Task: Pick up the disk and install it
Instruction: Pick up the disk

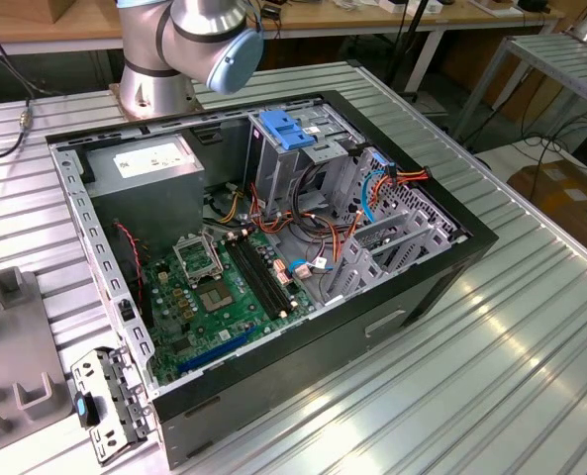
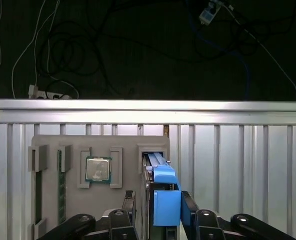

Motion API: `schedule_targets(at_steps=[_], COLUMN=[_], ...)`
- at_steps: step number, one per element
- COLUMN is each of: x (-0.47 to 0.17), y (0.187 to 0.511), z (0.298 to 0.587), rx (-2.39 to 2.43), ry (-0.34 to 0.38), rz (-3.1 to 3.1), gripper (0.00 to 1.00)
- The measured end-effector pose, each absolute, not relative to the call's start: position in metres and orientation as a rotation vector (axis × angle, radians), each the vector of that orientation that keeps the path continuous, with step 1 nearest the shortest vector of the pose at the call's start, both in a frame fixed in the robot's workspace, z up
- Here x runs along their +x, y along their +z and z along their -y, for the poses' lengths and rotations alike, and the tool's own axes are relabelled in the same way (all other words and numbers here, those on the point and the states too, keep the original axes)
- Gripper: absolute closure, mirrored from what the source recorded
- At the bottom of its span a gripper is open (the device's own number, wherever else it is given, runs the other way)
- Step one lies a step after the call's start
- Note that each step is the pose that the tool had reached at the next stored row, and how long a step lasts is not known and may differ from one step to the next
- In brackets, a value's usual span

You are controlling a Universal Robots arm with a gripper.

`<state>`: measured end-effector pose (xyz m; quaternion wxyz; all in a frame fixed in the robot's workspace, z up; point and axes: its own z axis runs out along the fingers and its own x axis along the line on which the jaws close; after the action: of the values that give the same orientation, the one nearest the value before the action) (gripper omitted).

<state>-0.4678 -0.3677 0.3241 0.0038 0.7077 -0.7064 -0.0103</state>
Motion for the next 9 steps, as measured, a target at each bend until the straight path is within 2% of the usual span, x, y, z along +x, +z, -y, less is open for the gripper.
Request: schedule_targets(at_steps=[9], x=[-0.4682], y=[0.3197], z=[0.3652], rx=[2.222], ry=[-0.039], rz=[2.217], gripper=[0.52])
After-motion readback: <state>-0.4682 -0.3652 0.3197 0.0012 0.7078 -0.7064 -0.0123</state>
